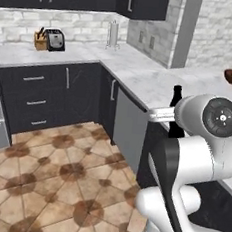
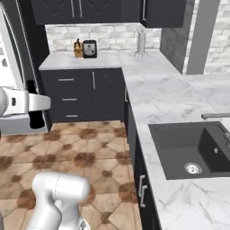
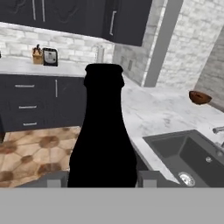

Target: Open the fridge, grab two sodas, and place both sodas inside the bowl with ice on the dining counter.

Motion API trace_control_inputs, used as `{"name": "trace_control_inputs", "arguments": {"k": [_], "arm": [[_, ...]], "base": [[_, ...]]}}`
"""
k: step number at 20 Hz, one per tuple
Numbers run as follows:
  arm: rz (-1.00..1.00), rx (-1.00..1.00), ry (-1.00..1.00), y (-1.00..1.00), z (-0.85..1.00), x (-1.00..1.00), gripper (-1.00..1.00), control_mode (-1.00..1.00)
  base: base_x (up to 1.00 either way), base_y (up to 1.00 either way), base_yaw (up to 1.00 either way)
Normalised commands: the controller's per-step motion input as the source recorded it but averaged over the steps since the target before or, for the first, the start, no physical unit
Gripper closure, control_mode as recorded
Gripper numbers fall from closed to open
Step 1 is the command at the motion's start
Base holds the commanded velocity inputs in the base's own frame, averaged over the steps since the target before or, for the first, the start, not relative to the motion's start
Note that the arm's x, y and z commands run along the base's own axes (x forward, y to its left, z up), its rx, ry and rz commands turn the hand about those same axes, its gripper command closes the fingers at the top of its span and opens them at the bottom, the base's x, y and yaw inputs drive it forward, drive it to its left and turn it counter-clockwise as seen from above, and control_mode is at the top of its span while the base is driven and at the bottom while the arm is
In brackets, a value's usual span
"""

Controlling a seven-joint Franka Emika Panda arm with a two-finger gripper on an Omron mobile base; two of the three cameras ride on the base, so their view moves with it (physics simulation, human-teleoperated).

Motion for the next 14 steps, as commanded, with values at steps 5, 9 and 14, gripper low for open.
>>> {"name": "trace_control_inputs", "arguments": {"k": [5,9,14], "arm": [[0.0,0.0,0.0,0.0,0.0,0.0,1.0,1.0],[0.0,0.0,0.0,0.0,0.0,0.0,1.0,1.0],[0.0,0.0,0.0,0.0,0.0,0.0,1.0,1.0]], "base": [[-1.0,-0.02,0.05],[-1.0,-0.06,0.02],[-1.0,-0.03,0.01]]}}
